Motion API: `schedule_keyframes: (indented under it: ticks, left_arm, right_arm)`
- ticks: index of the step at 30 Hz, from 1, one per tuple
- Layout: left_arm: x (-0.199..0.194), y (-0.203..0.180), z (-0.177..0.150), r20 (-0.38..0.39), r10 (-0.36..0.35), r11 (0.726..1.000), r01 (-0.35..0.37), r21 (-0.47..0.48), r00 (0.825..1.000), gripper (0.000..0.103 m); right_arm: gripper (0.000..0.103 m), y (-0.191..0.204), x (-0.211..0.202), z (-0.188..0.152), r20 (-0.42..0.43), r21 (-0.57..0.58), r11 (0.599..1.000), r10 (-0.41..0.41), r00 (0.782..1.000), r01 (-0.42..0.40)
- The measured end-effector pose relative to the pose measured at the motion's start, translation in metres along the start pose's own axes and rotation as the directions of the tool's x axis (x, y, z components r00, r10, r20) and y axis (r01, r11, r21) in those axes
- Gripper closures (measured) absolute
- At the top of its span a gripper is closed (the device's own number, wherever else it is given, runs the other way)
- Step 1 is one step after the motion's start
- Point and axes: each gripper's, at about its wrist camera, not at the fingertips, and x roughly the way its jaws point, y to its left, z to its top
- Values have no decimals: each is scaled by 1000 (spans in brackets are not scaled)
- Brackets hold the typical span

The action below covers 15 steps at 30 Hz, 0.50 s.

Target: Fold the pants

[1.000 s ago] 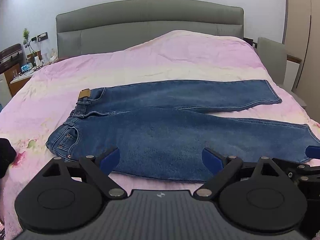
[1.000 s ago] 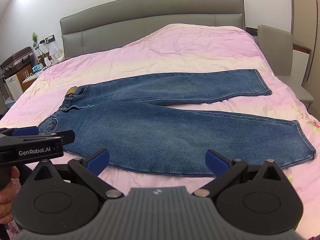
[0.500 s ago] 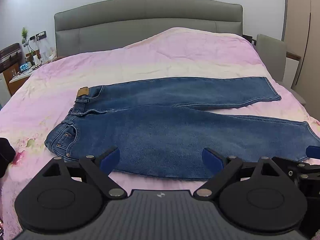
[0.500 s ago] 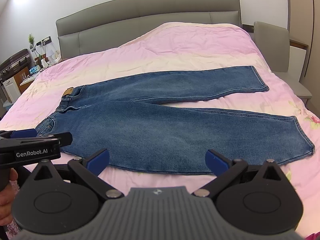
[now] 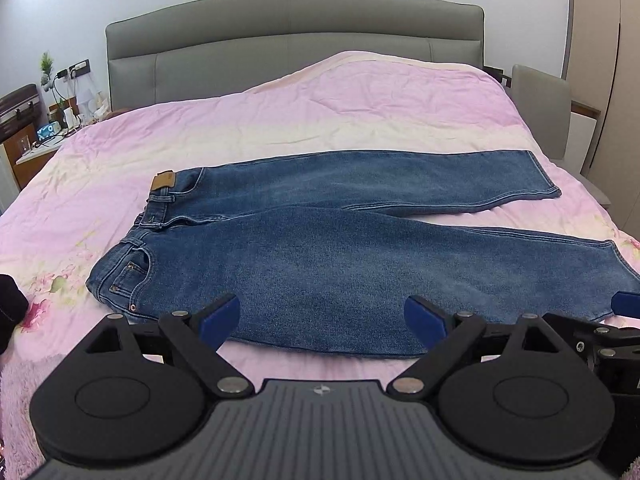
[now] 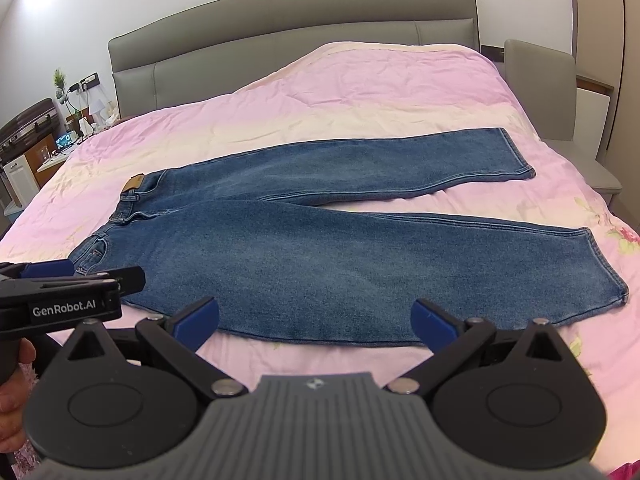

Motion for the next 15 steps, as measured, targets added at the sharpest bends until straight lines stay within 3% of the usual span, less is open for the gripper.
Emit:
schedule_keyframes:
  ticks: [15]
  left_arm:
    - [0, 0, 0, -8, -4, 1000, 4, -2, 1000, 0]
  right_arm:
    - [5, -2, 1, 2, -5, 2, 1000, -6, 1000, 6]
